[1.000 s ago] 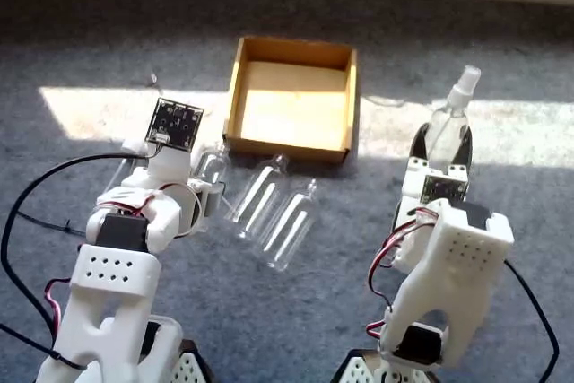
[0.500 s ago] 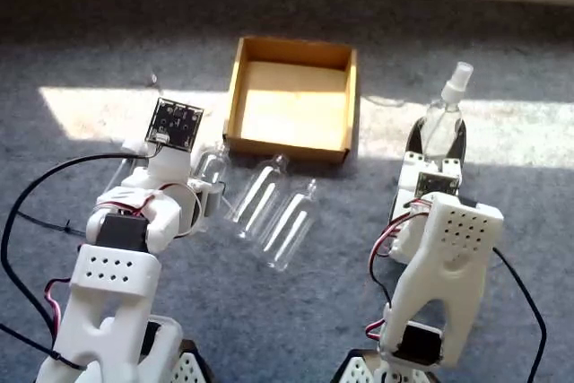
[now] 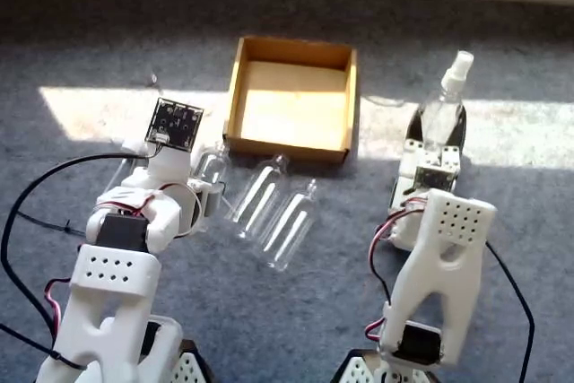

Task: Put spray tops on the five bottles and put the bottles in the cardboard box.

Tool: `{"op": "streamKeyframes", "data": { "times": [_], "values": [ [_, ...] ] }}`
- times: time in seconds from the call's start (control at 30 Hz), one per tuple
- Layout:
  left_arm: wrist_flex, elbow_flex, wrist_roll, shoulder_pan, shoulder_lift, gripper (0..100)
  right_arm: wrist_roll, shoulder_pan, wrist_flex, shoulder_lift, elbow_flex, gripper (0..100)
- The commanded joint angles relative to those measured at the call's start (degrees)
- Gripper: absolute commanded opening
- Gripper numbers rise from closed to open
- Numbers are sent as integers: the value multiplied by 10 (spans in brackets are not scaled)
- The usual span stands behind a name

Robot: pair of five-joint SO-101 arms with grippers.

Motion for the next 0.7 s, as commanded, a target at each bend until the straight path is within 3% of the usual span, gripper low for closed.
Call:
{"op": "streamKeyframes", "data": {
  "times": [0.0, 0.33, 0.57, 0.67],
  "values": [
    [-11, -2, -6, -5, -4, 245, 36, -3, 0, 59, -76, 5],
    [-12, -1, -7, -4, -4, 245, 55, -12, -3, -52, 135, 5],
    [-11, -13, -7, -1, -8, 245, 53, -7, -2, -137, 169, 5],
    [-5, -75, -7, -1, -3, 245, -29, -13, 2, -210, 181, 5]
  ]
}}
